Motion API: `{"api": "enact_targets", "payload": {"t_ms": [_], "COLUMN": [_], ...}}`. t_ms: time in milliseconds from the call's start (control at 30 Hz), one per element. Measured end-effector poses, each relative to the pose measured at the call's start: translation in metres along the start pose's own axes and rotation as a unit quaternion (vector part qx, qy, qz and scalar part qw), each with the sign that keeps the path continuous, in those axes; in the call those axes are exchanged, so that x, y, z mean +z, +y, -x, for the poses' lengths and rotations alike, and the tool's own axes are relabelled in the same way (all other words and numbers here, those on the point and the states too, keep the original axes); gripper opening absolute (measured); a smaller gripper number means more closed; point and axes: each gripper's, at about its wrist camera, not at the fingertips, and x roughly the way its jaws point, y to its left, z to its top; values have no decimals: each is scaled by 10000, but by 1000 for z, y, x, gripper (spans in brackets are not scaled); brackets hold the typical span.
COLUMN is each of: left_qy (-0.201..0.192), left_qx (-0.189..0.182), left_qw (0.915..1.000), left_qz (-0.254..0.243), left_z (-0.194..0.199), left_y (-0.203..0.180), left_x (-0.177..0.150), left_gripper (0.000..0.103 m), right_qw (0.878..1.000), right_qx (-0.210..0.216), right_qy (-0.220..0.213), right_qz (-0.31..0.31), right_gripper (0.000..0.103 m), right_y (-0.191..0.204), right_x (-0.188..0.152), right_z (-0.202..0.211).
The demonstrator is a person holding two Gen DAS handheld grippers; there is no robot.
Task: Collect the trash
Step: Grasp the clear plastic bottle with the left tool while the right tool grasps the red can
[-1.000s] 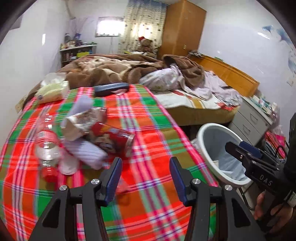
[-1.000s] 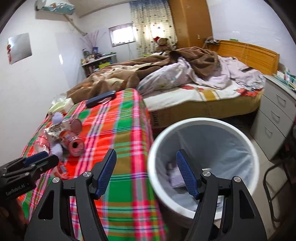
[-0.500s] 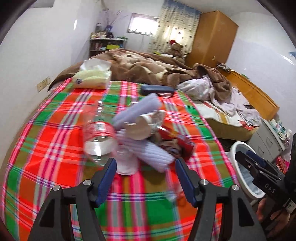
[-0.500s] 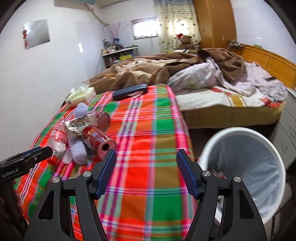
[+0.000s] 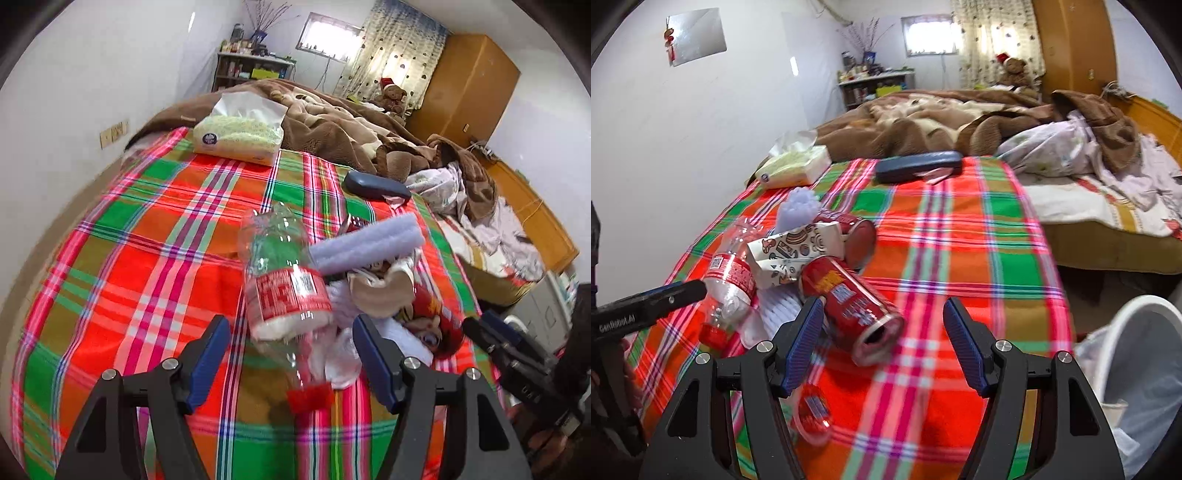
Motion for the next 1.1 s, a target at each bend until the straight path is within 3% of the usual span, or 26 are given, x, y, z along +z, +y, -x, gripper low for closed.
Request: {"api": "enact_targets", "payload": {"t_ms": [200,533,800,967,1100], "left_qy": [159,440,543,587,471], "left_qx": [-102,76,258,255,252], "left_qw": [9998,9987,9978,9974,9985], "left_qz": [-90,-251,-296,-334,-77], "left_z": [-20,-53,-67,-73,-73], "left_y": [0,-6,3,3,10], "left_x": [15,25,28,30,32], "left_gripper": [69,69,69,69,69], "right_qw": [9993,9962,9956,9962,9963], "right_qx": [267,384,45,109,51], "right_qy": [122,482,602,673,683], "right_qz": [217,622,715,541,515], "right_gripper": [69,69,69,69,69], "right_y": [12,24,22,18,20], "right_x": [4,1,-1,2,1], "right_z": [-16,-41,-49,-51,-54]}}
